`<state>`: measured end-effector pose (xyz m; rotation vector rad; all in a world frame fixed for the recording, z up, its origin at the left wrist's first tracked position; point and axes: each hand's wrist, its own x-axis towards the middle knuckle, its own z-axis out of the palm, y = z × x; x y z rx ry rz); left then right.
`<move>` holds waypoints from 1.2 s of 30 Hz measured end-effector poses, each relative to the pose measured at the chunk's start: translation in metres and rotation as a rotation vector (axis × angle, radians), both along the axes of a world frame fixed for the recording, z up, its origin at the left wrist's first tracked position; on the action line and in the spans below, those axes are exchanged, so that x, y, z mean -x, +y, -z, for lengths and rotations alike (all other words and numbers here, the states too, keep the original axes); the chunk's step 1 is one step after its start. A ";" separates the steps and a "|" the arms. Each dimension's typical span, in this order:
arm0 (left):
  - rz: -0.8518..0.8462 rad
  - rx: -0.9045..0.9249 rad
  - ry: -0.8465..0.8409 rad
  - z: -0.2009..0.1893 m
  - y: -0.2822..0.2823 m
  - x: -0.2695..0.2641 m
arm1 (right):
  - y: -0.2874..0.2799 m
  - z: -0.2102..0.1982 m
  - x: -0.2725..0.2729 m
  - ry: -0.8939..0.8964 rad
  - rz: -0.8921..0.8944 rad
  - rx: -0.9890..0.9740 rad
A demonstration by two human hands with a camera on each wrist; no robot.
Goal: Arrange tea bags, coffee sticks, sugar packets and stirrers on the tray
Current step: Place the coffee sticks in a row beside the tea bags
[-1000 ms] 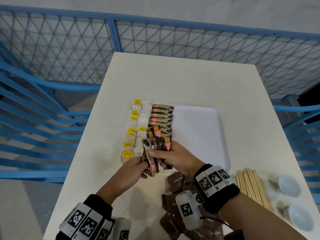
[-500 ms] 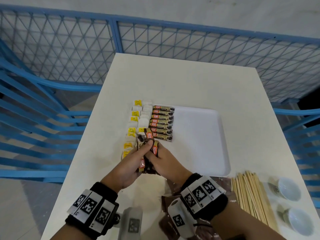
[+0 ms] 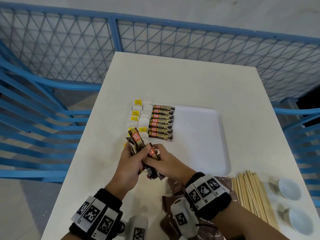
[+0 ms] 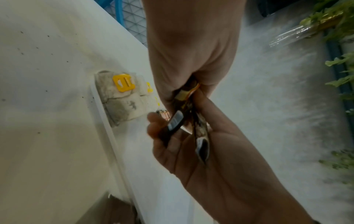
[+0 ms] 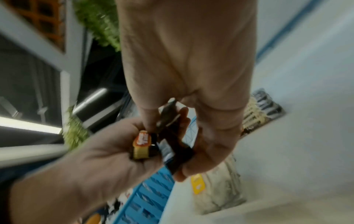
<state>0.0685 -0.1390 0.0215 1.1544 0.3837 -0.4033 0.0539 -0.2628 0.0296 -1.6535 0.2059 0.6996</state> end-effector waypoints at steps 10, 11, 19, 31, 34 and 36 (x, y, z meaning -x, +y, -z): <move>-0.075 -0.113 -0.101 0.010 0.025 -0.002 | -0.027 0.011 -0.002 -0.063 0.281 -0.146; -0.072 -0.121 -0.094 0.012 0.026 -0.001 | -0.029 0.012 -0.003 -0.064 0.318 -0.173; -0.100 -0.308 -0.184 0.018 0.025 0.000 | -0.037 0.015 -0.009 -0.028 0.410 -0.185; -0.121 -0.267 -0.077 0.016 0.032 -0.004 | -0.048 0.034 -0.018 0.018 0.494 0.065; -0.104 -0.104 0.051 0.012 0.039 -0.006 | -0.060 0.043 -0.023 0.067 0.519 0.138; -0.078 -0.003 0.116 0.011 0.043 -0.006 | -0.063 0.051 -0.026 0.070 0.521 0.182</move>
